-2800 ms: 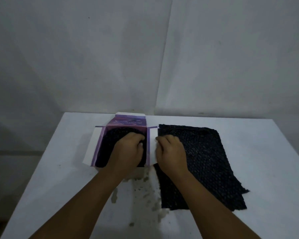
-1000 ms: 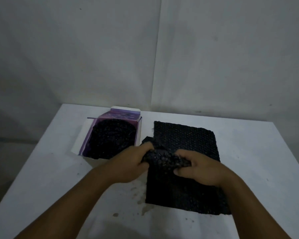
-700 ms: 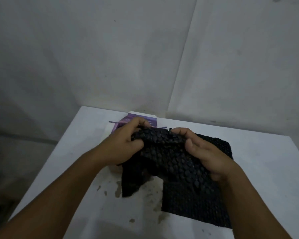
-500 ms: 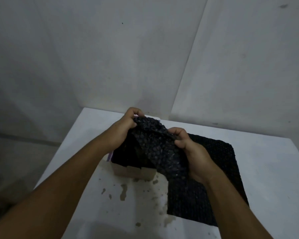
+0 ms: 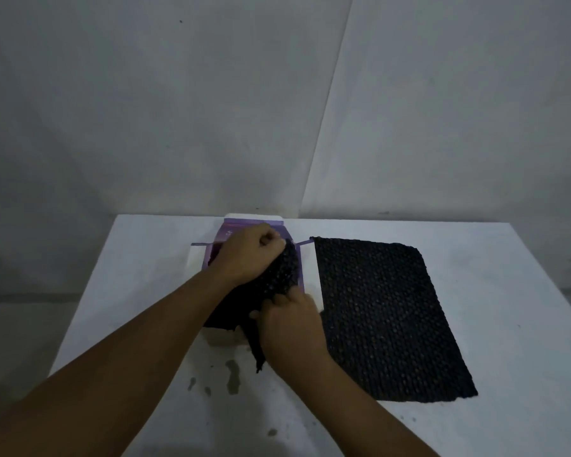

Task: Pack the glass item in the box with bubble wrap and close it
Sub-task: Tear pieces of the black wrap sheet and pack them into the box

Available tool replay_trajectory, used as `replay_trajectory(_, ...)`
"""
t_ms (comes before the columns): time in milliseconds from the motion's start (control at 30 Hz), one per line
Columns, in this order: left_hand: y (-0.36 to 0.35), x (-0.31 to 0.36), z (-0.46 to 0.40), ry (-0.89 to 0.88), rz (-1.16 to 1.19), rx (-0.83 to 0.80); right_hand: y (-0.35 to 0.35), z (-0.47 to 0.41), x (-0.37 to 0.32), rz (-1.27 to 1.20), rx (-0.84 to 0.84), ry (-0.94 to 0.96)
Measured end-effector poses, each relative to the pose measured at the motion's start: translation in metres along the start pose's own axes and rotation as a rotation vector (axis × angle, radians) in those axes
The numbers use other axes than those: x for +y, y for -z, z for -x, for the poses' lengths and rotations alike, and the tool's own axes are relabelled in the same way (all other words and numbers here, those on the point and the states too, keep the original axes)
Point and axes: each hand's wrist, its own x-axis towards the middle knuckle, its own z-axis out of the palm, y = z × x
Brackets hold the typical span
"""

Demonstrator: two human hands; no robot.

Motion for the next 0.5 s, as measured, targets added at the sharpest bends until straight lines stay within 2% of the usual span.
replay_trajectory(67, 0.0, -0.001, -0.003, -0.048, -0.048, -0.135, -0.008, 0.004, -0.005, 0.019, -0.106, 0.023)
replay_trajectory(133, -0.001, -0.004, -0.008, -0.122, -0.145, -0.19, -0.005, 0.005, -0.009, 0.09, -0.158, -0.008)
replay_trajectory(267, -0.013, -0.01, -0.017, -0.254, -0.301, -0.148, 0.004, -0.01, -0.013, -0.083, -0.192, -0.192)
replay_trajectory(367, -0.023, -0.014, -0.023, -0.266, -0.412, -0.154, 0.004, -0.027, -0.01, -0.083, -0.164, -0.226)
replay_trajectory(500, -0.031, -0.021, -0.032, -0.246, -0.511, -0.189, -0.003, -0.035, 0.003, -0.023, -0.46, -0.22)
